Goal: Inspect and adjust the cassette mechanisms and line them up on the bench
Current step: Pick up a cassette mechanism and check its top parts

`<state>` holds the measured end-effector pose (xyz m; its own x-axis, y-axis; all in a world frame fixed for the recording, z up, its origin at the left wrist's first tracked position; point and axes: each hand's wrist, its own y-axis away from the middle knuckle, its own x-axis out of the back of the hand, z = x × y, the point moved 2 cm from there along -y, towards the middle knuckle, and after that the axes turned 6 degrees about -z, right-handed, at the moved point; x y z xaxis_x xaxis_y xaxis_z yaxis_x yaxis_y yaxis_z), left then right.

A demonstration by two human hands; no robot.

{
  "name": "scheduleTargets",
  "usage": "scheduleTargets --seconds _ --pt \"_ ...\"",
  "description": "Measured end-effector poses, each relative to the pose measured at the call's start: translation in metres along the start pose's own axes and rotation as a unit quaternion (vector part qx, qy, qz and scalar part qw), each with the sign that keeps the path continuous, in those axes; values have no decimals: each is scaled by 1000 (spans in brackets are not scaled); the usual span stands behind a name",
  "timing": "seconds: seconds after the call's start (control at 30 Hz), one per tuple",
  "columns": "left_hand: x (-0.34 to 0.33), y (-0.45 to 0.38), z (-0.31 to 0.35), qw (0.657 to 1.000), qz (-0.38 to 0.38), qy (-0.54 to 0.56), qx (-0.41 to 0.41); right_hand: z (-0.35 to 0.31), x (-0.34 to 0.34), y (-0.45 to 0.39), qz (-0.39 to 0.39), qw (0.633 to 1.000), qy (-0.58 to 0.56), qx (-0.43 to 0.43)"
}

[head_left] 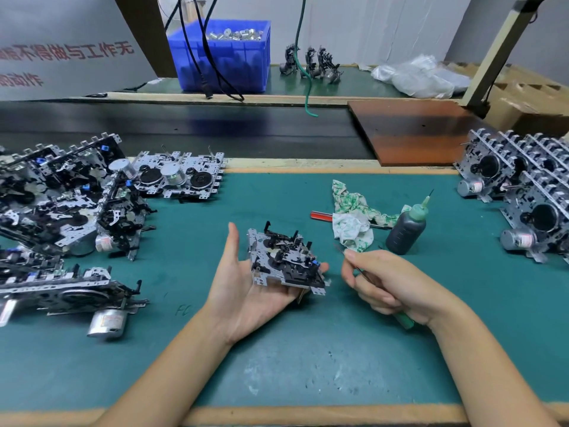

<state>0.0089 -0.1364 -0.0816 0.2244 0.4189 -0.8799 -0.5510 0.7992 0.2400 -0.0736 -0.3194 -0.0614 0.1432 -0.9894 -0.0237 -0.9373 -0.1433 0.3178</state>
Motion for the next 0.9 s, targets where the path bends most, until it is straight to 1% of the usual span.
scheduleTargets --seconds 0.13,0.37,0.43,0.5,0.53,0.57,0.63,0.7,0.73,0.8,0.87,0.9 --pt "-1 -1 -1 1000 -20 10 2 -1 1 0 14 1000 4 7" --pt "-4 1 0 999 -48 20 10 0 0 1 8 1000 14 2" --pt "-5 3 1 998 -57 18 16 -1 0 0 31 999 23 15" --pt "-5 4 1 998 -56 10 24 -2 1 -1 98 990 81 58" --pt "-6 4 1 998 -54 4 30 -2 2 0 140 976 140 86" --pt "-6 5 1 998 -54 -2 38 -2 2 0 181 953 220 102" --pt "-6 6 1 996 -62 -16 61 1 2 0 239 885 391 85" --pt "-3 6 3 992 -71 -47 92 -1 0 2 263 813 513 83" --pt "-2 7 4 988 -68 -78 111 -1 -1 3 257 792 544 103" --pt "0 7 9 974 -59 -153 153 0 -1 5 204 779 577 137" --pt "-5 9 14 953 -50 -230 189 0 -3 9 158 755 616 159" --pt "-8 8 17 939 -25 -277 204 0 -5 11 146 738 637 172"
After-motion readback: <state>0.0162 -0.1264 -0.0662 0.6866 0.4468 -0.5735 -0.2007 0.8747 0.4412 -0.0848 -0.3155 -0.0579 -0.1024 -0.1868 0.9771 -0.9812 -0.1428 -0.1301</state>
